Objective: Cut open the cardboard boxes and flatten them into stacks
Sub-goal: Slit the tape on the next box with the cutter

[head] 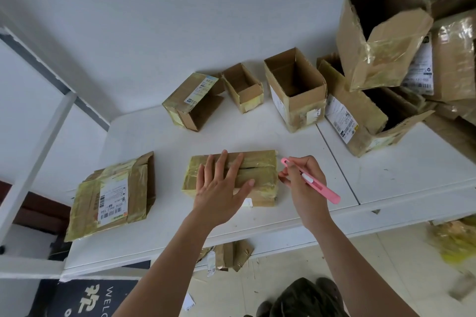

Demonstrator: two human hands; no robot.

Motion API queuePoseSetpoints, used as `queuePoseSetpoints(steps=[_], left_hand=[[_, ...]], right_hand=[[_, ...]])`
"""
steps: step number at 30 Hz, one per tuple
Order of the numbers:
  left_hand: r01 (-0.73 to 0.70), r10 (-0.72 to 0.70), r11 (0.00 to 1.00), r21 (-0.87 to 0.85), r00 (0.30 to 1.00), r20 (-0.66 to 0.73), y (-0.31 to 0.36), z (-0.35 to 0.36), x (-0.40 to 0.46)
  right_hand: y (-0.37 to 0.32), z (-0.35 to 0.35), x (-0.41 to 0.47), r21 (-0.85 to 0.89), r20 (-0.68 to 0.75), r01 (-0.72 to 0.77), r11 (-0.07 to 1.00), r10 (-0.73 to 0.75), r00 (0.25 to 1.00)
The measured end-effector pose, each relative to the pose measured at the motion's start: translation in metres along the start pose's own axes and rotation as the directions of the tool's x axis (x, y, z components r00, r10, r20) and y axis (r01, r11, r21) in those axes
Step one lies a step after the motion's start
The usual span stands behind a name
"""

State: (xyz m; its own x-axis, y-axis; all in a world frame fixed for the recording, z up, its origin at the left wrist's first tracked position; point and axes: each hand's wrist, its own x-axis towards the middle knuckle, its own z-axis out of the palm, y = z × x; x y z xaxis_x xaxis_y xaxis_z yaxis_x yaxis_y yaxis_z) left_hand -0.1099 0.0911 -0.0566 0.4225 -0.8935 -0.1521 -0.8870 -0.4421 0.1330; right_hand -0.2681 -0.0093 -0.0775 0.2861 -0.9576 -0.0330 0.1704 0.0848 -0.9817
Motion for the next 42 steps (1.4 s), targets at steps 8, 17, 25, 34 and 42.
queuePoseSetpoints(steps=[8,17,25,34,42], left_hand=[[-0.004,0.004,1.000,0.000,1.000,-0.023,0.000,0.002,0.001],[-0.002,0.004,1.000,0.022,0.998,-0.059,0.002,0.003,-0.002],[-0.004,0.006,0.998,0.057,0.999,-0.039,0.002,0.001,-0.002],[-0.015,0.016,0.998,0.053,1.000,-0.008,0.002,-0.002,-0.005],[-0.060,0.062,0.997,-0.039,0.997,0.043,0.000,-0.009,-0.013]], right_hand=[[-0.006,-0.001,0.006,-0.115,0.046,0.041,0.992,-0.036,0.998],[-0.003,-0.007,-0.006,-0.220,0.125,0.151,0.964,-0.125,0.984],[-0.009,-0.009,-0.021,-0.247,0.172,0.196,0.949,-0.156,0.973],[-0.016,-0.023,-0.029,-0.257,0.275,0.174,0.951,-0.100,0.956],[-0.036,-0.014,0.010,-0.178,0.148,0.137,0.975,-0.111,0.983]])
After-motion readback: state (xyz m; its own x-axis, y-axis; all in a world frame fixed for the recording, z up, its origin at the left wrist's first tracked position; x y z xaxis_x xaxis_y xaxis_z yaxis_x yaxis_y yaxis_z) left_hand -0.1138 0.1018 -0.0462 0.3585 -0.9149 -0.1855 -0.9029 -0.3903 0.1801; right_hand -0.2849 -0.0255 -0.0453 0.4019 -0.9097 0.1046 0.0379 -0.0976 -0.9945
